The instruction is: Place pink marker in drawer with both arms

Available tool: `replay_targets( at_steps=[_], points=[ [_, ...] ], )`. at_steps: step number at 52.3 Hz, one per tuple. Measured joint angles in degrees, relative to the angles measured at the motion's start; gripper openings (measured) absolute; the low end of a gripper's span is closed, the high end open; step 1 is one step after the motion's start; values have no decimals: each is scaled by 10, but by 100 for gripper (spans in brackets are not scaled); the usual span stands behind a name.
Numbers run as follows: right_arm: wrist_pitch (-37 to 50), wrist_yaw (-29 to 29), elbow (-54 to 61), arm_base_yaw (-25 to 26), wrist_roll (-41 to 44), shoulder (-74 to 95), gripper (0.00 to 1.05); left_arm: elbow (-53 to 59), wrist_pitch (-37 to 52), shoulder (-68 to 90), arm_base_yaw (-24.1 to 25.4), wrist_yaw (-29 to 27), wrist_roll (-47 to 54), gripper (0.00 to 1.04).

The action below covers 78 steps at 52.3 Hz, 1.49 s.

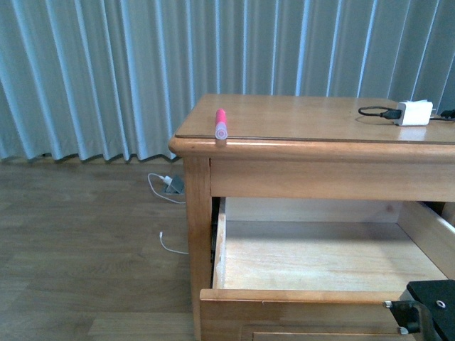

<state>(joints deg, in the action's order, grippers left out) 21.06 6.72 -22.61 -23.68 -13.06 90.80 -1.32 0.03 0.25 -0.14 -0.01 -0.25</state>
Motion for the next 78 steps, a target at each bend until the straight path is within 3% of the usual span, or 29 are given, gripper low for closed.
replay_targets(
  at_steps=[12, 14, 25, 40, 51, 55, 78],
  points=[
    [-89, -24, 13, 3, -19, -157, 96, 0, 0, 0, 0, 0, 0, 99],
    [-103, -26, 14, 5, -21, -183, 98, 0, 0, 0, 0, 0, 0, 99],
    [-194, -29, 16, 41, -11, -361, 96, 0, 0, 0, 0, 0, 0, 99],
    [-291, -76, 33, 143, 30, -587, 96, 0, 0, 0, 0, 0, 0, 99],
    [-329, -181, 66, 246, 43, -716, 96, 0, 0, 0, 0, 0, 0, 99],
    [-328, -180, 76, 273, 49, -726, 96, 0, 0, 0, 0, 0, 0, 99],
    [-328, -181, 79, 278, 53, -727, 96, 0, 0, 0, 0, 0, 0, 99]
  ],
)
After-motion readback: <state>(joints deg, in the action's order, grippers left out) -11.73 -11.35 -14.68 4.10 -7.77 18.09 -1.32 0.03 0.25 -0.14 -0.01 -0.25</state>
